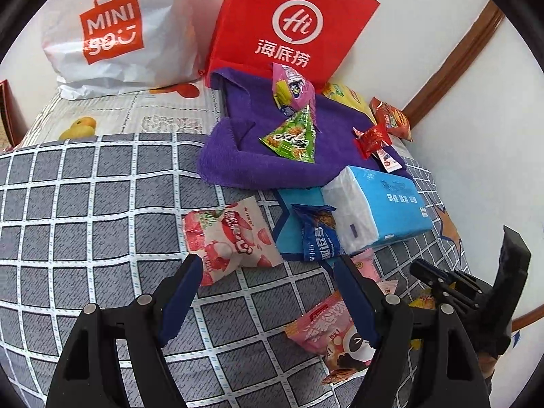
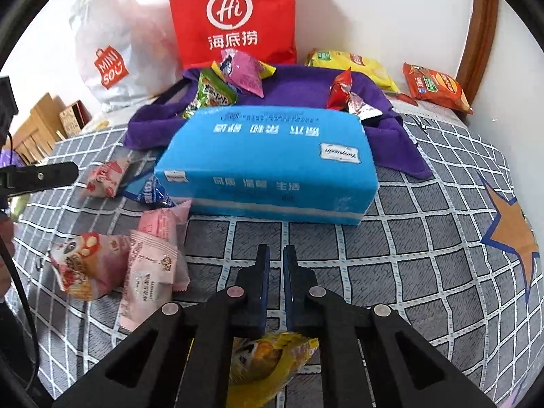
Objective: Organize snacks
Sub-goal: 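Grasp the yellow chip bag with the right gripper and lift it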
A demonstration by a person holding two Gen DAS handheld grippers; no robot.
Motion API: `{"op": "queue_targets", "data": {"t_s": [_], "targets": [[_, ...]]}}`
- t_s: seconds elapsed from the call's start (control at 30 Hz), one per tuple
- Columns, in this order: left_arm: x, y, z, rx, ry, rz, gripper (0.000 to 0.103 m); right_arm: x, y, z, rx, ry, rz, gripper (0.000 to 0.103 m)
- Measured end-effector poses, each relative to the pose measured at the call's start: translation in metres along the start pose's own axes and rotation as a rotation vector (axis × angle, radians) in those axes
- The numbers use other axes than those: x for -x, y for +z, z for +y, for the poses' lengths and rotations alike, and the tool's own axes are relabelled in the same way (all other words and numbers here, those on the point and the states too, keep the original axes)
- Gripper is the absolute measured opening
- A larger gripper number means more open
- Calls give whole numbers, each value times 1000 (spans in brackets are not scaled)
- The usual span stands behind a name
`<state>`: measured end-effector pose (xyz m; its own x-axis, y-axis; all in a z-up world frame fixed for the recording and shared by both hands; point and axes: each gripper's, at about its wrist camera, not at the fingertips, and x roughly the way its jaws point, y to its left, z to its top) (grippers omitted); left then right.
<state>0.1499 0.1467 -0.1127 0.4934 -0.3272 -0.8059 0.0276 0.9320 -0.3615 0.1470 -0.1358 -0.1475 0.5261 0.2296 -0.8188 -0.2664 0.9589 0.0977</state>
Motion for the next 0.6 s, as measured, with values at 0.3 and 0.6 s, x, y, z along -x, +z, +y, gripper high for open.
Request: {"op": "queue_targets", "data": {"t_s": [0.3,0.6], "targets": [[6,-3,-9,14,4,3,78,25,-18,-7,32,92,-25,53],[11,-12,-31,1,10,2,78,14,-45,4,107,67,-20,72]]}}
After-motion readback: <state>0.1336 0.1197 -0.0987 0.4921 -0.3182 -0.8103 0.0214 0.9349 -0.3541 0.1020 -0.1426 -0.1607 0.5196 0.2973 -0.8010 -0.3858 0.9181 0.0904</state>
